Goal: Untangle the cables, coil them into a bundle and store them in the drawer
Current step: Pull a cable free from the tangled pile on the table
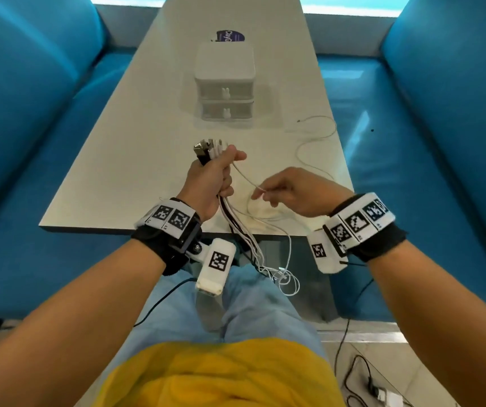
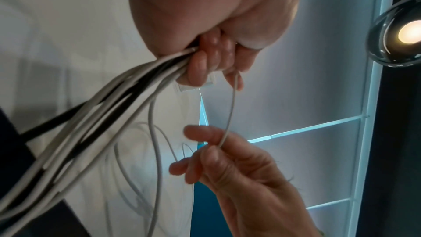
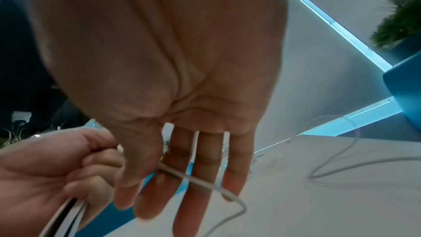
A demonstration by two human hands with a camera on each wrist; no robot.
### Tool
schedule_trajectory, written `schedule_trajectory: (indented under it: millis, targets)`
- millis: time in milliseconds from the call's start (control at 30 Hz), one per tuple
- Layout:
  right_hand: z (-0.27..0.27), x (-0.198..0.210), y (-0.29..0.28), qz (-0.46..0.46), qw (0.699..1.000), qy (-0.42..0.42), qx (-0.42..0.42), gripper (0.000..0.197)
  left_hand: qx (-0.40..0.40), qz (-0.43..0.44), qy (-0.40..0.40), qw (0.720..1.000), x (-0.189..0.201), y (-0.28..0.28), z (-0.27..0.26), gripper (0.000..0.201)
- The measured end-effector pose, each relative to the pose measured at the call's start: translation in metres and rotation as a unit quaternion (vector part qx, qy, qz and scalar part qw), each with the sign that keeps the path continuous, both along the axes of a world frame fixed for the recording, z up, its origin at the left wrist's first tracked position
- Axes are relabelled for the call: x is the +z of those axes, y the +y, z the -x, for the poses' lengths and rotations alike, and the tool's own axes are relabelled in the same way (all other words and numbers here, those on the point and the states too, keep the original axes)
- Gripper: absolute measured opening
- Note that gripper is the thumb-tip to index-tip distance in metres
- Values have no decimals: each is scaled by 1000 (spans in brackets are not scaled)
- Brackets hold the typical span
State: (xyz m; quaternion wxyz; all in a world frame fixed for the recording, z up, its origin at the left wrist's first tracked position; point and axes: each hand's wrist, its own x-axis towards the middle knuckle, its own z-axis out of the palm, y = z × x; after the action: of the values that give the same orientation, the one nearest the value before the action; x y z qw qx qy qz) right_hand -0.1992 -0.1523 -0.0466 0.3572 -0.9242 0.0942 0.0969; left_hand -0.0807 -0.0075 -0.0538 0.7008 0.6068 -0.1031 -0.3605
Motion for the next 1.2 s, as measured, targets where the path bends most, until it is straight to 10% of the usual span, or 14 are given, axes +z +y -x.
schedule_trajectory:
  millis: [300,567,833,1200]
  targets:
    - [-4,30,11,-168,965,-146,-141,52,-92,-47,-129,986,7,3,22,16]
    - [-11,46,17,-237,933,-222,-154,17,-171,-83,-152,970,10,14,26,19]
    - [20,24,26,-234,951,-138,-149,11,-179,48,-75,980,2,10,20,26]
    - [30,8,28,-169,969,-76,-161,26,-94,19,-69,993,14,-5,28,27]
